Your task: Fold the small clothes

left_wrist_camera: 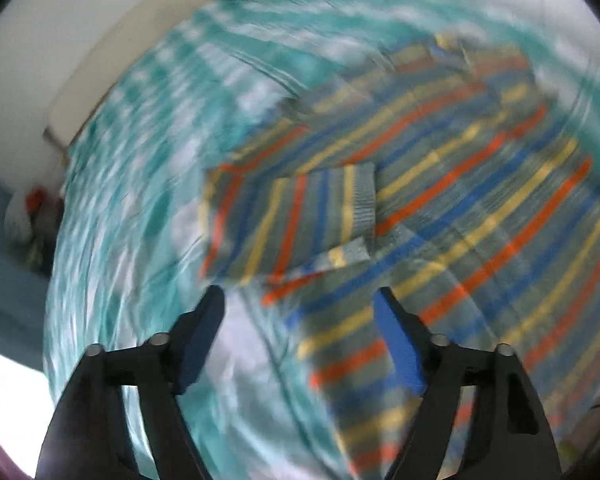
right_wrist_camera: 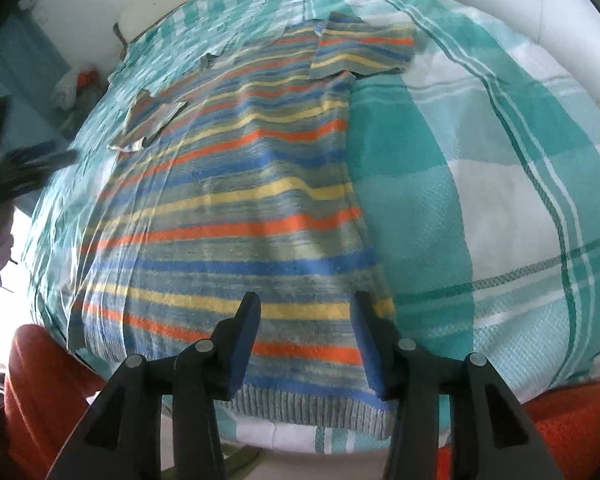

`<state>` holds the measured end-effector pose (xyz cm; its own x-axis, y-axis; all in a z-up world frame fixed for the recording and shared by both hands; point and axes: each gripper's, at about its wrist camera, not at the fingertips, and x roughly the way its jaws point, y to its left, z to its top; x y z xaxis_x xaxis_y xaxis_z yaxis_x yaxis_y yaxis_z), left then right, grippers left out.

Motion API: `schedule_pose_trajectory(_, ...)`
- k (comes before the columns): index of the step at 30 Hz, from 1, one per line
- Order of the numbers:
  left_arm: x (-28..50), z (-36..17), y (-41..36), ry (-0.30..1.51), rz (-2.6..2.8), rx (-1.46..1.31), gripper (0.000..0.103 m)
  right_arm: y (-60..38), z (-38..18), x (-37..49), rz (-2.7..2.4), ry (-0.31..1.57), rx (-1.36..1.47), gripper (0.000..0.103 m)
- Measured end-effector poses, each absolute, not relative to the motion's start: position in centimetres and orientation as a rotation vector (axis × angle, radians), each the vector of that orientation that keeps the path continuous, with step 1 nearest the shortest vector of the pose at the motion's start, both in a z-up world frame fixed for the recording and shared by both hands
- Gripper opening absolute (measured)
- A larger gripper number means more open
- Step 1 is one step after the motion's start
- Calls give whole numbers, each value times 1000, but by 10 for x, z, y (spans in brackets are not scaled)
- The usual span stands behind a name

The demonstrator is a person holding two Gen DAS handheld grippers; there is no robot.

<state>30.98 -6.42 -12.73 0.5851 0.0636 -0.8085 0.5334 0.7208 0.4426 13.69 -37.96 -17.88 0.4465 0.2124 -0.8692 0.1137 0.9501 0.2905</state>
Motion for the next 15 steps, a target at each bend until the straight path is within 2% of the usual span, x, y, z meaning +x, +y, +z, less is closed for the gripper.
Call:
schedule_pose_trajectory(3, 341, -162, -72, 961, -293, 807, 59, -386, -183, 126, 58, 1117, 360, 47)
schedule_pose_trajectory(8, 360, -178, -70, 985, -350, 748, 19, -395, -187, 124, 53, 1116, 410, 47)
schedule_pose_trajectory(12, 344, -183, -76, 909, -394, 809, 19, -395, -187, 127, 44, 1112, 411, 47)
schedule_pose_trajectory(15, 335, -188, -76, 869, -403, 867, 31, -394, -185, 130, 35, 1103, 413, 47)
